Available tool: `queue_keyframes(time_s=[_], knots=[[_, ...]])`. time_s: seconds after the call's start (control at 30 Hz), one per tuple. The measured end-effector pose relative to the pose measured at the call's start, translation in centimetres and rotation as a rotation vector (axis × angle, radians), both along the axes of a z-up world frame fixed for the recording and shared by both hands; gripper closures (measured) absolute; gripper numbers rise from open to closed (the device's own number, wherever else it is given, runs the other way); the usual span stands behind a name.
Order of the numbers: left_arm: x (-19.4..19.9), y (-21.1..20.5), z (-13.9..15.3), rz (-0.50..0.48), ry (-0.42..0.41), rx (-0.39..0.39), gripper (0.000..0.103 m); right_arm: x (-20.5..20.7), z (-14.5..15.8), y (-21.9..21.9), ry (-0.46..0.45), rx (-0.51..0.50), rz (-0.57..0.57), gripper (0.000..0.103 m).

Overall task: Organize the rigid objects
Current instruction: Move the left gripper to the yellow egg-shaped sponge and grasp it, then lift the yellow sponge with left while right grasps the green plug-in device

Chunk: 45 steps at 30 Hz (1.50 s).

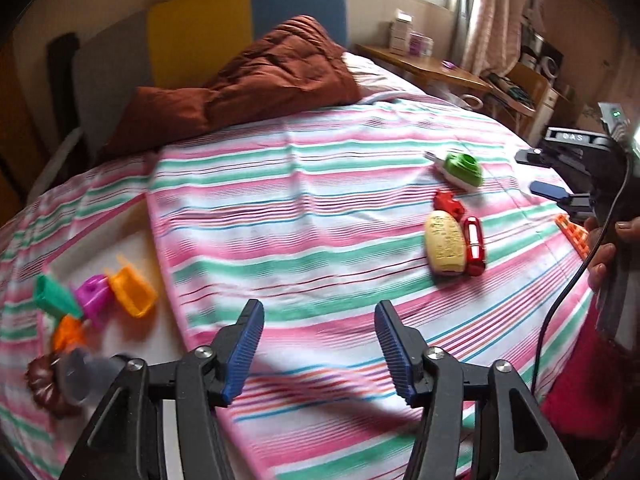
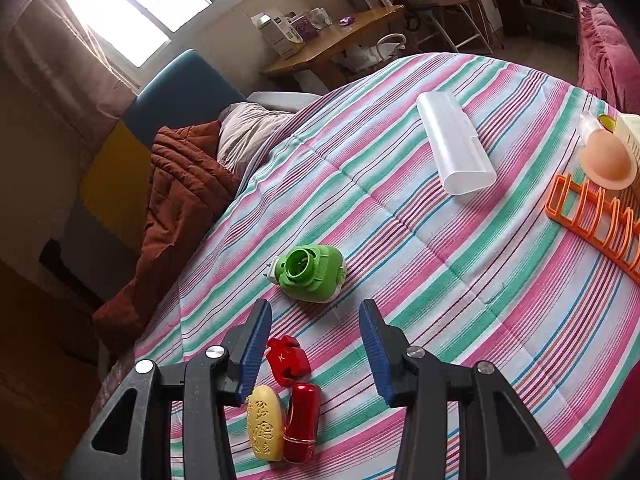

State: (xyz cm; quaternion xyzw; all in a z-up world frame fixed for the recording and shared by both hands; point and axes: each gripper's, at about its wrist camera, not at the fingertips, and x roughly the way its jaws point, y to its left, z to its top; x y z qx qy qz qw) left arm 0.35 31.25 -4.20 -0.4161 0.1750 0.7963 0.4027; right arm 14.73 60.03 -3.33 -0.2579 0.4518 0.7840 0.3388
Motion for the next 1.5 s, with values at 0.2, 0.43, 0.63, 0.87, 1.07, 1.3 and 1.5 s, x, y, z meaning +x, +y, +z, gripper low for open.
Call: queue_keyframes(time_s=[0.2, 0.43, 0.63, 0.87, 1.07, 1.3, 1.5], knots=[[0.3, 5.8, -0.9, -0.092, -0.1, 0.028, 0.039, -0.7, -0.3, -0.2, -0.008, -0.016, 0.039, 0.057], [0.2, 11.5, -2.1, -0.134, -0.153, 0.006, 0.04, -1.3, -0.6, -0.2, -0.008, -0.042, 0.068, 0.057], [-1.0, 15.2, -4.6, -0.113, -0.216, -0.043, 0.04, -1.6, -0.8, -0.2, -0.013, -0.052, 0.084, 0.057], [-0.4, 14.2, -5.8, -0.147, -0.115, -0.065, 0.062, -1.8, -1.1, -0.1, -0.016, -0.064, 0.087, 0.057], [0.0, 9.6, -5.8, -0.137, -0.101, -0.039, 0.062, -1.9, -1.4, -0.1, -0.036, -0.07, 0.087, 0.057], [1.7, 4.8, -5.9, -0.148, -0.045, -0.023, 0.064, -2.4, -2.3, -0.2, -0.079, -0.104, 0.107, 0.057], [2.3, 3.8, -5.9, -0.149, -0.025, -0.021, 0.065, -3.6, -2.5, -0.9, -0.15, -0.081, 0.152, 0.056]])
